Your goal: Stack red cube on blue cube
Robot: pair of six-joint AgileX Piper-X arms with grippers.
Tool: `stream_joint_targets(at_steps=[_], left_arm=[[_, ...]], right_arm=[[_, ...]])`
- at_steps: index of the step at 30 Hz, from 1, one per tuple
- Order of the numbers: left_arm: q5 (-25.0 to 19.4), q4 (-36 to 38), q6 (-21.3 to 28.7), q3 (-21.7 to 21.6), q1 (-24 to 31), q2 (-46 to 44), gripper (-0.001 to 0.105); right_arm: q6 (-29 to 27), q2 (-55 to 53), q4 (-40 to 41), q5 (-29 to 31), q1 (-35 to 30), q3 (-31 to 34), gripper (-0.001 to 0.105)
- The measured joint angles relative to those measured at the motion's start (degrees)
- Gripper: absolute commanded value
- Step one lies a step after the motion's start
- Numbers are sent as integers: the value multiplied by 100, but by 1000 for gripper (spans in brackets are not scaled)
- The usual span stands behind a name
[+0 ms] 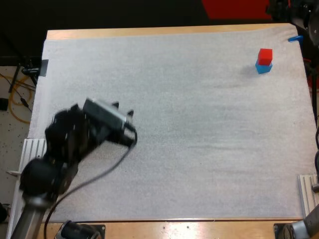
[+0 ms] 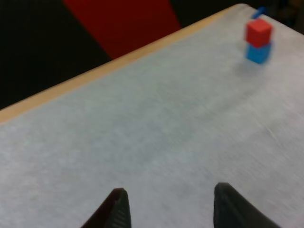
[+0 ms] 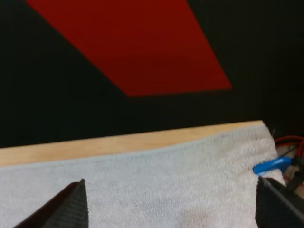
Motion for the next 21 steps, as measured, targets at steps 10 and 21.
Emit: stream_joint_targets(at_steps=[10,21], left_arm=[[336,-1243,28,0,1761,704,41],[53,-950,578,0,2711,691,41]], right_arm=[[-299,-741,0,0,0,1076,70],[-409,-2153,-227,0,0,2542,70]])
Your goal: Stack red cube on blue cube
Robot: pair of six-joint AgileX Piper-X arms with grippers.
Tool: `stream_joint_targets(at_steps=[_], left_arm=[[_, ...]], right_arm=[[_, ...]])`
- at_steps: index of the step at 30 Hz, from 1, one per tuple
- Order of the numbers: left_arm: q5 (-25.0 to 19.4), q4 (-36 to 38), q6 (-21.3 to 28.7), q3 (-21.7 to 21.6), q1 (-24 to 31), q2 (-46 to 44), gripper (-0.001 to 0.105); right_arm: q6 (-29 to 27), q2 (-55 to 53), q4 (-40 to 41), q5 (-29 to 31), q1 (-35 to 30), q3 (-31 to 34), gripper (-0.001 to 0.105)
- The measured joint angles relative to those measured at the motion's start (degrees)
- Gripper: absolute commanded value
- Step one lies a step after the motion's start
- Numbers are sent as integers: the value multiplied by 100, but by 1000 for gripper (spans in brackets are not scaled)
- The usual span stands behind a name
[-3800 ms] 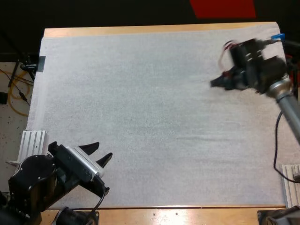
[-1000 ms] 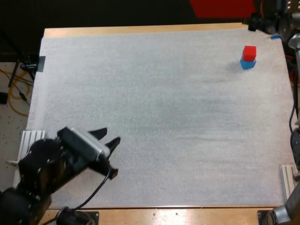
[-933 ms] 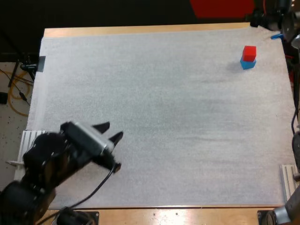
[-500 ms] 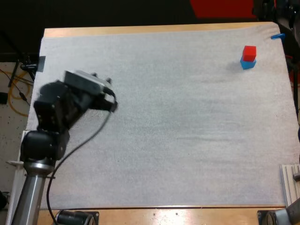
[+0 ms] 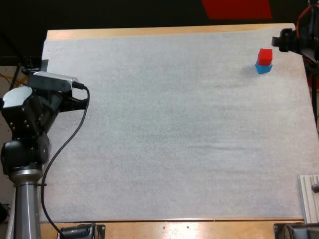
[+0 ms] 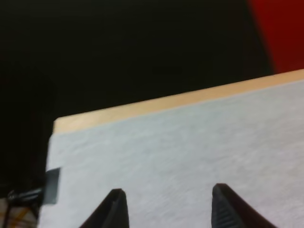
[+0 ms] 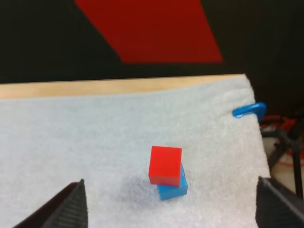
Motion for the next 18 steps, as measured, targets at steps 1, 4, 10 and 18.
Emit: stream_joint_targets(at_steps=[1,4,10,18], left_arm=[[-11,50,30,0,-2,-33,41],[-10,78,85,0,-27,-226,41],[-10,229,95,0,-26,-734,41],[31,497,95,81,-26,-1561,41]], right_arm=[[0,-233,-114,0,0,221,70],[0,-785,-382,0,0,726,70],[-75,-1800,-425,301,-38,1545,70],[-192,-2940,-425,233,-691,2262,70]])
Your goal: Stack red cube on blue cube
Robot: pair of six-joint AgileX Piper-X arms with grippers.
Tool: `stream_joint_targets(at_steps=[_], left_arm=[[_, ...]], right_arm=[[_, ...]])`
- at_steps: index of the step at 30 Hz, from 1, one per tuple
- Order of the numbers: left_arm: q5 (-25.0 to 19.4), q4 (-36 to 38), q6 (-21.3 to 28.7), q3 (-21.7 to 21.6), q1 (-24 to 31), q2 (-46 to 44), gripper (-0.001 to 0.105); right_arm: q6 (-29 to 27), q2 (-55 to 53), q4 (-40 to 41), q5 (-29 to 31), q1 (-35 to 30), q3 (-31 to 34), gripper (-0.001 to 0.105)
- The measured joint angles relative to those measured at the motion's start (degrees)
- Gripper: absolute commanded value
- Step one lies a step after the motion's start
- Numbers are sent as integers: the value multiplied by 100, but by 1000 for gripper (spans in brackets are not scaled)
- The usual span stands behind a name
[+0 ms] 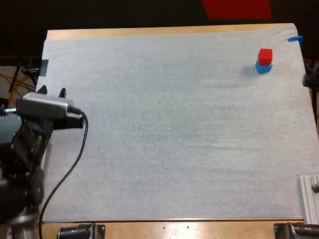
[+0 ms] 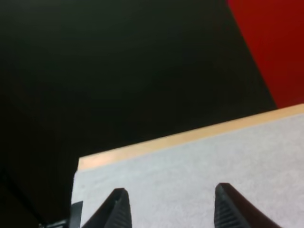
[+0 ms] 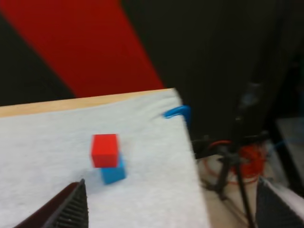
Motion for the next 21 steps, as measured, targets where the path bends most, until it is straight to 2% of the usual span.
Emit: stream_joint_targets(at_steps=[6,11,15,21], left_arm=[[6,84,0,304,-306,-917,41],[22,730,0,624,-605,-1994,41],[22,1085,0,859,-608,-2638,41],[22,1583,0,1103,-608,-3516,41]], right_arm=[[-44,-1169,-34,-69,-73,600,70],[59,-2287,-34,-107,-73,1285,70],[160,-3058,37,-359,-73,1674,70],[188,-4123,574,-704,-73,2219,70]])
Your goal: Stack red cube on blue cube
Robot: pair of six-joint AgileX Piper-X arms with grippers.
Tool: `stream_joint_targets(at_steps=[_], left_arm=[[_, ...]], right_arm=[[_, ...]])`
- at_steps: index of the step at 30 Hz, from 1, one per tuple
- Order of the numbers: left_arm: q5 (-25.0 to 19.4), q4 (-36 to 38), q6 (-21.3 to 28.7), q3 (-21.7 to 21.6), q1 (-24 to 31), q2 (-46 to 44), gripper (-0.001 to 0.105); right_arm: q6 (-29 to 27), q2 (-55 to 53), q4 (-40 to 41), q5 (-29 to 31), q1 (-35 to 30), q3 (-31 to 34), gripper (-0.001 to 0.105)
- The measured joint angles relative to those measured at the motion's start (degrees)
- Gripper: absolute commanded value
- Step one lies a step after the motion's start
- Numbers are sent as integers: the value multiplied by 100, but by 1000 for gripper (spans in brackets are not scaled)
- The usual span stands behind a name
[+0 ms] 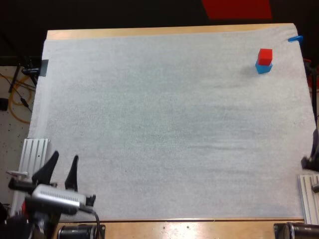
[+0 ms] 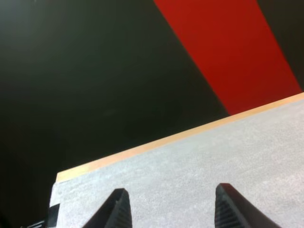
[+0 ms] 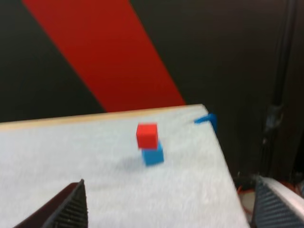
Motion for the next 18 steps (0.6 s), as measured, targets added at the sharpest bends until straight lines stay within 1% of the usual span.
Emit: stream_joint_targets(at_steps=[2,5,10,15,18], left_arm=[[13,132,0,77,0,-299,41],[13,370,0,144,0,-521,41],[1,784,0,218,0,-535,41],[-48,1228,0,197,16,-535,41],[-83,1473,-11,210,15,-535,41]], right_arm=[[0,-425,130,-26,0,215,70],[0,-884,160,-25,0,446,70],[0,-1486,273,-30,0,655,70],[16,-1567,430,-59,0,784,70],[16,-1567,429,-192,0,813,70]])
